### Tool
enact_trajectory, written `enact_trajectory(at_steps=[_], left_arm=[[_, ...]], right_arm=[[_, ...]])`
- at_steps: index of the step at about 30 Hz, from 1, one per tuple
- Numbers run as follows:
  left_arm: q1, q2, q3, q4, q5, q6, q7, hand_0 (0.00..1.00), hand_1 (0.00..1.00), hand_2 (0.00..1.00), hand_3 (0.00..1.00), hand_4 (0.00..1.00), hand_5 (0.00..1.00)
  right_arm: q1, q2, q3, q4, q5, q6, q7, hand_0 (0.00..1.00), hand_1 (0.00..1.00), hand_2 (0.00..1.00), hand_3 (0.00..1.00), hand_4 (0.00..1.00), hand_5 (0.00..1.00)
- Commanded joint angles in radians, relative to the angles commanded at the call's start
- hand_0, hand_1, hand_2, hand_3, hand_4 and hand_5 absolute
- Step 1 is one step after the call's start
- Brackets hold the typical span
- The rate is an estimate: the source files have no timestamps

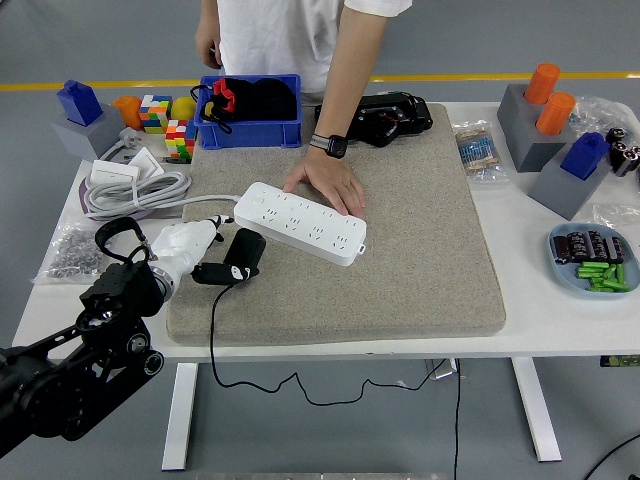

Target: Press the white button,pick up the black plug,place it near the board,insert it into the board

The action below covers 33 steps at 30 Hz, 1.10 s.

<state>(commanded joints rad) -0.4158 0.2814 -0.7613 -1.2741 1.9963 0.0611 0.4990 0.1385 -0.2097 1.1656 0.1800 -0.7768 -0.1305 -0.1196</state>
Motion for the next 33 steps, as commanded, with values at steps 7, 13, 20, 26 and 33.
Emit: enact_trajectory(at_steps=[7,13,20,26,33], left_arm=[[-0.002,-0.005,0.013,0.007,0.001,0.007,0.005,0.65,0.754,0.702,0.898,0.938,0.58],[-0.007,-0.005,0.017,0.005,-0.002,0.022,0.003,0.65,0.754,0.702,0.898,0.938,0.58],[-0.017,-0.011,0.022,0.007,0.0,0.031,0.005,0.555,0.741,0.706,0.903,0.944,0.563],[-0.023,-0.019,0.029,0.018,0.016,0.031,0.011,0.489,0.716,0.701,0.877,0.933,0.521],[-0.029,-0.027,0.034,0.027,0.028,0.047,0.017,0.363,0.631,0.616,0.802,0.818,0.282]], right_arm=[[-0.001,0.0,-0.013,0.0,0.008,0.001,0.003,0.644,0.577,0.609,0.543,0.655,0.335],[0.0,-0.002,-0.021,0.0,0.011,0.001,0.002,0.644,0.577,0.609,0.543,0.655,0.335],[0.0,-0.003,-0.028,0.0,0.016,0.001,0.002,0.643,0.579,0.609,0.543,0.653,0.332],[-0.001,-0.002,-0.033,0.0,0.018,0.001,0.003,0.643,0.58,0.61,0.544,0.653,0.332],[-0.006,-0.002,-0.038,0.0,0.022,0.001,0.005,0.643,0.578,0.61,0.544,0.652,0.331]])
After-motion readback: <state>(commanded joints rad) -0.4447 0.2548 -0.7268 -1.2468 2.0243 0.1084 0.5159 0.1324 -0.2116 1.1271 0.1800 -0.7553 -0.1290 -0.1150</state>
